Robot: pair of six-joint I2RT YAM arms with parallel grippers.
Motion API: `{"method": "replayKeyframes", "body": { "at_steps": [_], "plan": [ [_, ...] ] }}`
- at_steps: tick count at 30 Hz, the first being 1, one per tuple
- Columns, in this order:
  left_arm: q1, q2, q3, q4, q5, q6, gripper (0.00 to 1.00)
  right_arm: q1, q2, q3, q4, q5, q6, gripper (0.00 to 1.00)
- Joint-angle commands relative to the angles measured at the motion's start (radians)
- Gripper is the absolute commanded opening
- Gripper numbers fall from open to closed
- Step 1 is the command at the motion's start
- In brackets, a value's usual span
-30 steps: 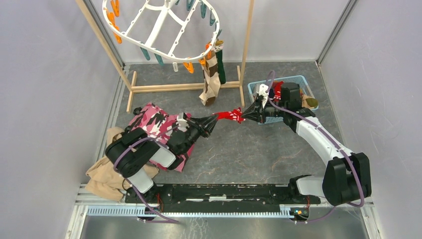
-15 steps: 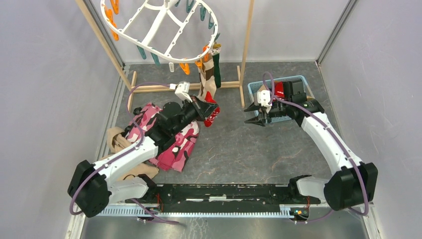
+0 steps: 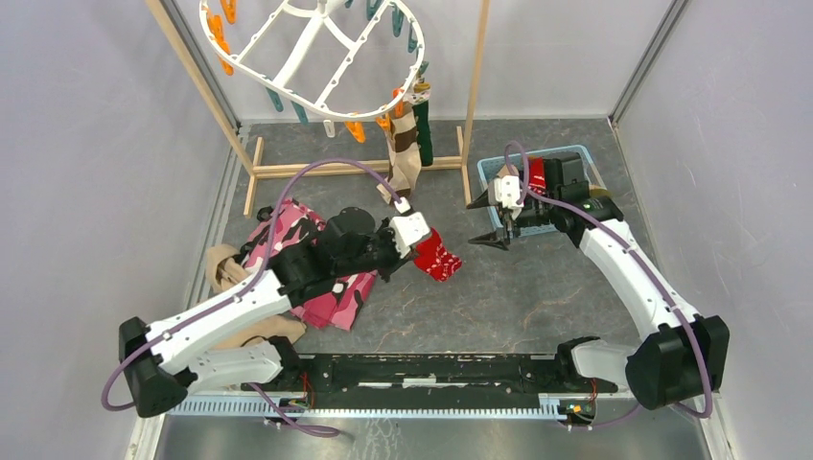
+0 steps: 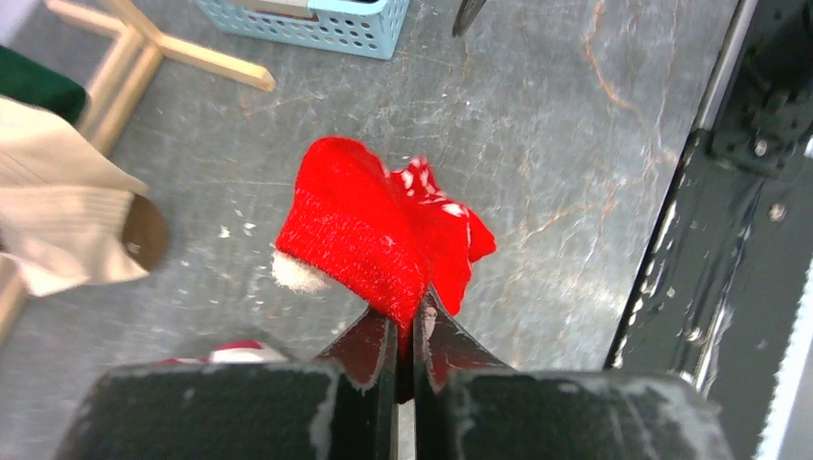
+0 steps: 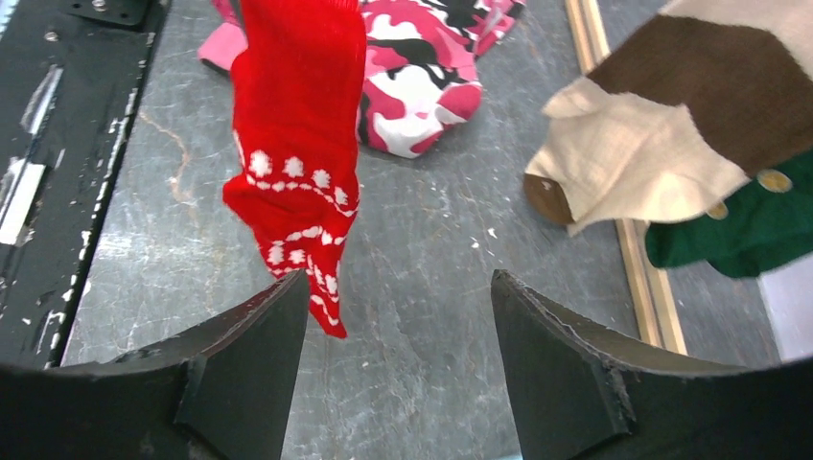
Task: Clip the socks to the hanger
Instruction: Pick up the sock from the bin.
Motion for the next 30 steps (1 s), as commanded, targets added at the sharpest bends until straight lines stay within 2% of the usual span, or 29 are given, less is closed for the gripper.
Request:
{"method": "replayKeyframes", "body": {
  "at_steps": [1,7,15,25,30],
  "plan": [
    [-0.025,-0.061,0.078,-0.148,0.069,0.311,0.02,0.057,0.017,0.006,-0.084,-0.077,-0.120,0.76],
    [-0.041,-0.035,0.108,-0.197,0.101,0.382,0.02,0.180,0.026,0.004,-0.065,-0.066,-0.122,0.77],
    [-0.058,0.024,0.164,-0.216,0.094,0.413,0.02,0.254,0.058,-0.007,0.010,-0.056,-0.003,0.76],
    [-0.061,0.048,0.169,-0.215,0.016,0.394,0.02,0.264,0.070,0.013,-0.012,-0.154,0.029,0.67],
    [-0.062,0.069,0.162,-0.213,-0.007,0.370,0.02,0.265,0.073,0.013,0.006,-0.194,0.063,0.58]
  ]
}}
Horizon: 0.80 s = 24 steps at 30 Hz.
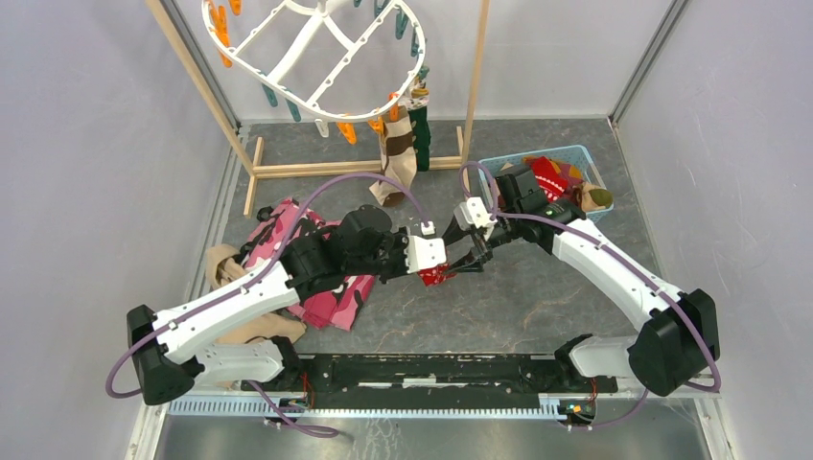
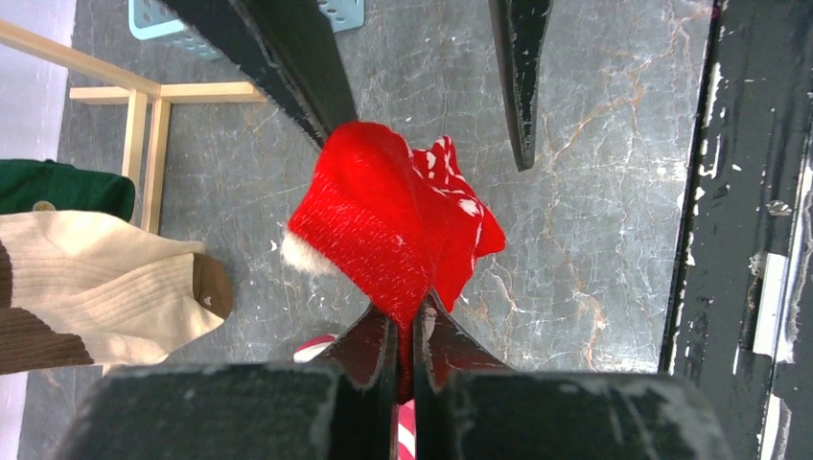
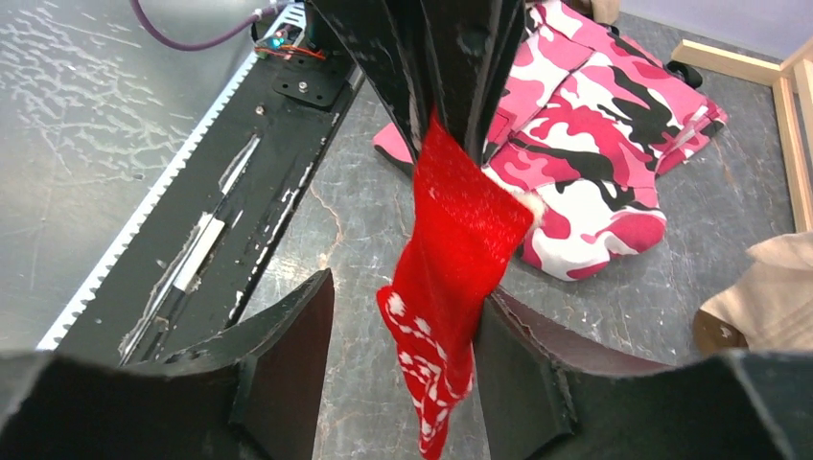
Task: Clip the socks to the hanger
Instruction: Pick up the sock from the bin.
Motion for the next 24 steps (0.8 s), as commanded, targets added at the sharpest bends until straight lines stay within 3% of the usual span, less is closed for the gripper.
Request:
{"method": "replayKeyframes", "body": {
  "at_steps": [1,7,13,15,18,21,24],
  "plan": [
    [-0.006,0.019,0.026,0.016,-0.032,-0.009,0.02,0.004,-0.005,0.016,0.028,-0.079,0.041,0.57],
    [-0.006,0.011,-0.015,0.076,-0.027,-0.052,0.02,0.014,0.011,0.019,0.051,-0.077,0.088,0.42],
    [-0.006,-0.032,-0.089,0.147,-0.024,-0.109,0.02,0.016,0.009,0.022,0.086,-0.039,0.139,0.06],
    [-0.005,-0.055,-0.127,0.185,-0.021,-0.142,0.04,0.015,0.005,0.019,0.092,-0.025,0.144,0.00],
    [-0.006,-0.111,-0.200,0.256,-0.020,-0.224,0.23,0.014,-0.005,0.019,0.096,0.021,0.141,0.00],
    [-0.005,-0.212,-0.326,0.408,-0.005,-0.340,0.52,0.003,-0.022,0.017,0.094,0.050,0.118,0.00],
    [-0.001,-0.326,-0.484,0.622,0.011,-0.461,0.66,-0.020,-0.036,0.016,0.071,0.050,0.066,0.00]
  ]
}}
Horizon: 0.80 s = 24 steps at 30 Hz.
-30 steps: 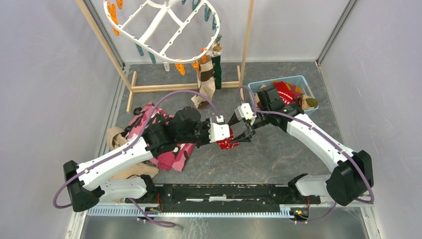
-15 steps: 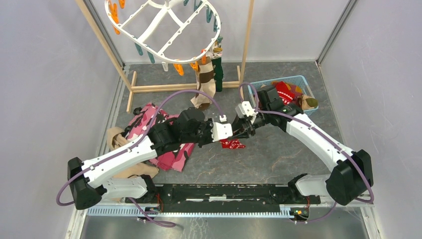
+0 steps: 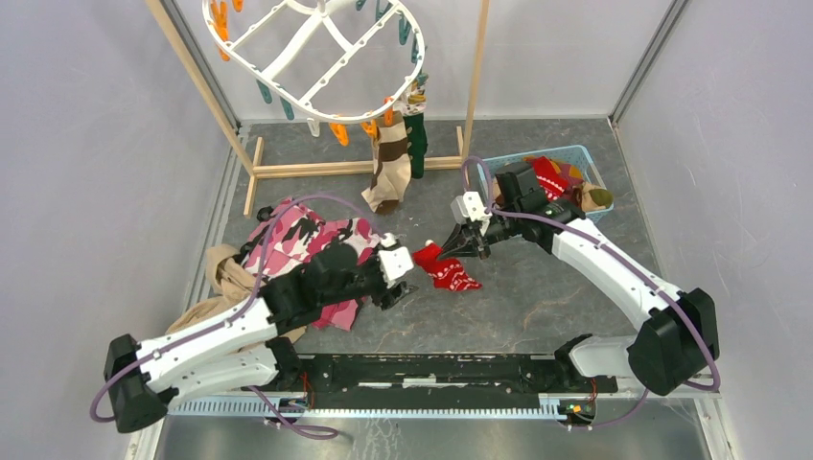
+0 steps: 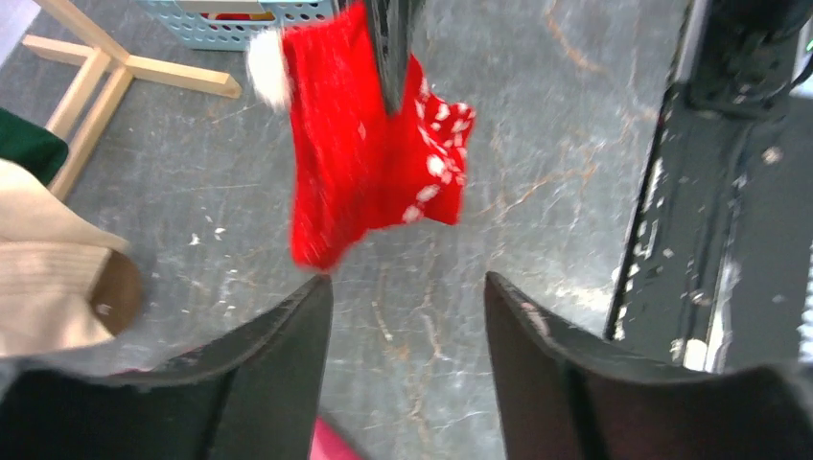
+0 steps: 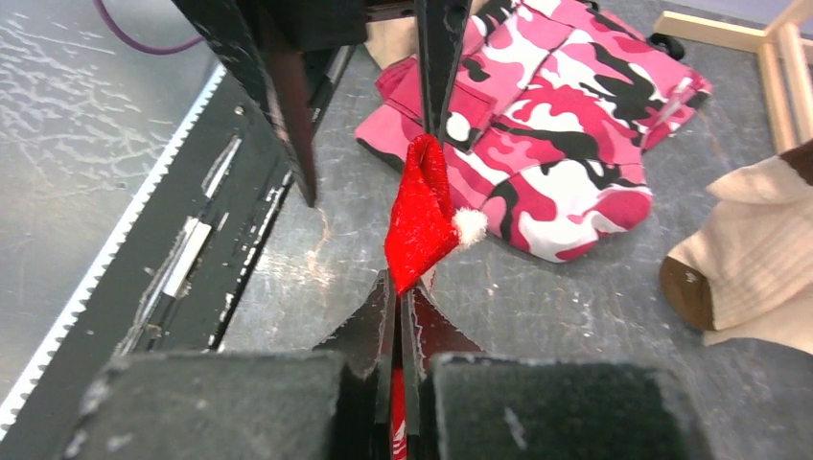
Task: Clip the socks to the hanger
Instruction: Pick up the sock from the bin.
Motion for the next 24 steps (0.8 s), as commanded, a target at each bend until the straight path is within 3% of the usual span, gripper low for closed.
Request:
{"method": "replayKeyframes", "body": {
  "at_steps": [1,5,9,15,24],
  "plan": [
    [0.002,-0.165,-0.207,0.388,0.021,-0.253,0.73,-0.032,-0.046,0.017,-0.009,0.013,-0.081,0.00],
    [0.027,-0.256,-0.356,0.597,0.050,-0.387,0.86,-0.074,-0.051,0.015,-0.078,-0.038,-0.204,0.00],
    [0.124,-0.276,-0.492,0.879,0.141,-0.528,0.96,-0.091,-0.050,0.008,-0.131,-0.081,-0.307,0.00],
    [0.280,-0.143,-0.572,1.202,0.335,-0.650,0.96,-0.090,-0.034,0.009,-0.153,-0.093,-0.331,0.01],
    [0.281,0.140,-0.437,1.317,0.459,-0.636,0.86,-0.090,-0.010,0.015,-0.169,-0.113,-0.338,0.01]
  ]
}}
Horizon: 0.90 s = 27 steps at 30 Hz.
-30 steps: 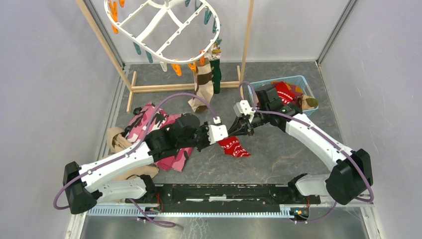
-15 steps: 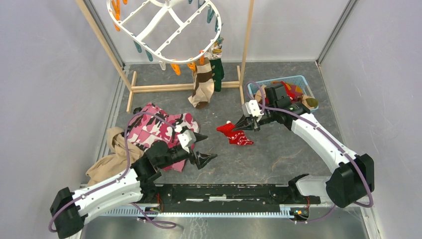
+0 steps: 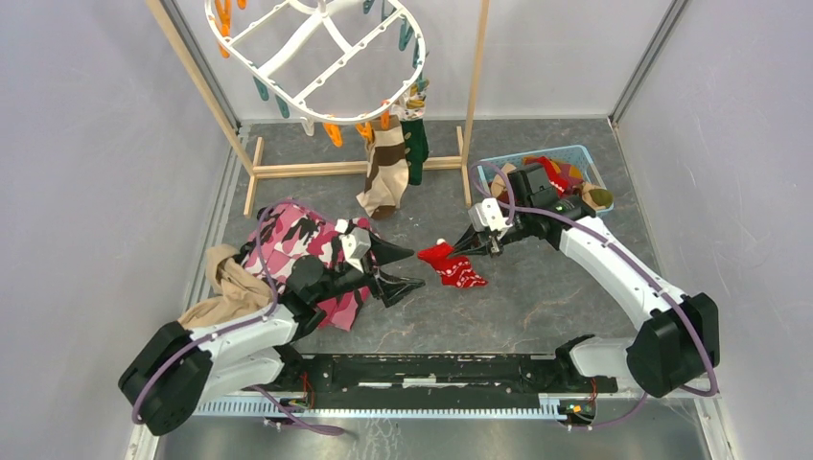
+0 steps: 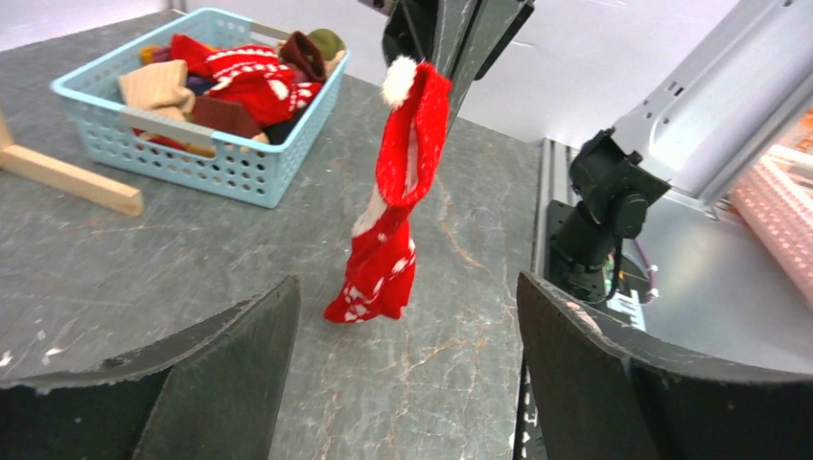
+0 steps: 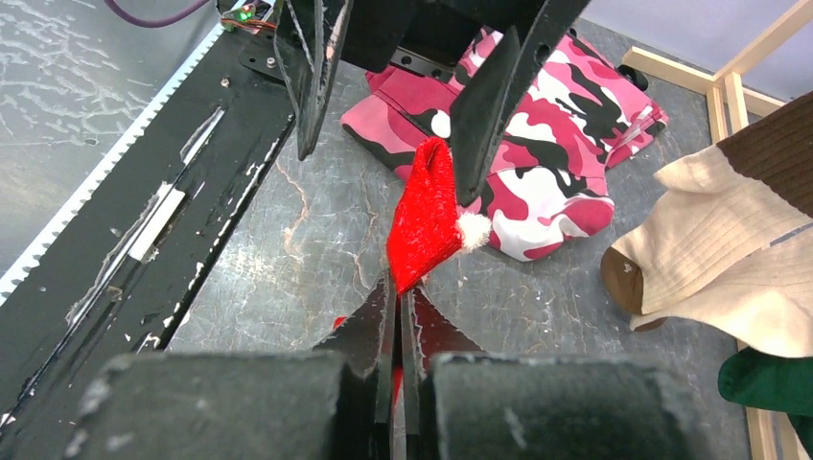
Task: Clip the socks to the hanger
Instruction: Pick up the sock from the bin.
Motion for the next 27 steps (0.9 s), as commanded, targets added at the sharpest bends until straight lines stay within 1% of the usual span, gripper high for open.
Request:
{"method": "replayKeyframes", "body": {
  "at_steps": [1,4,7,9,10,14,15,16,18,21,23,27],
  "plan": [
    [0.002,0.089,0.077,0.165,0.086,-0.046,0.84,0.001,0.009,0.014,-0.014,-0.046,-0.031,0.01],
    [0.002,0.126,0.103,0.176,0.085,-0.051,0.76,0.001,0.014,0.017,-0.018,-0.046,-0.032,0.01],
    [0.001,0.144,0.121,0.179,0.080,-0.055,0.71,0.002,0.021,0.021,-0.031,-0.049,-0.042,0.01],
    [0.002,0.155,0.128,0.182,0.076,-0.058,0.63,0.003,0.027,0.026,-0.046,-0.049,-0.055,0.01],
    [0.002,0.158,0.132,0.182,0.075,-0.059,0.56,0.002,0.028,0.029,-0.052,-0.051,-0.058,0.01],
    [0.002,0.165,0.142,0.173,0.083,-0.062,0.12,0.002,0.032,0.035,-0.062,-0.052,-0.061,0.02],
    [0.002,0.165,0.143,0.168,0.088,-0.062,0.04,0.002,0.033,0.036,-0.062,-0.050,-0.059,0.02],
    [0.002,0.163,0.142,0.163,0.090,-0.060,0.02,0.003,0.036,0.037,-0.059,-0.045,-0.054,0.03],
    [0.003,0.152,0.140,0.141,0.087,-0.054,0.02,0.002,0.042,0.043,-0.047,-0.032,-0.020,0.09],
    [0.002,0.126,0.140,0.085,0.075,-0.033,0.02,0.002,0.045,0.042,-0.010,-0.011,0.045,0.20],
    [0.003,0.106,0.142,0.042,0.070,-0.022,0.02,0.003,0.044,0.036,0.026,-0.002,0.100,0.25],
    [0.002,0.082,0.149,-0.010,0.062,-0.002,0.02,0.009,0.031,0.016,0.117,0.019,0.203,0.28]
  ]
}}
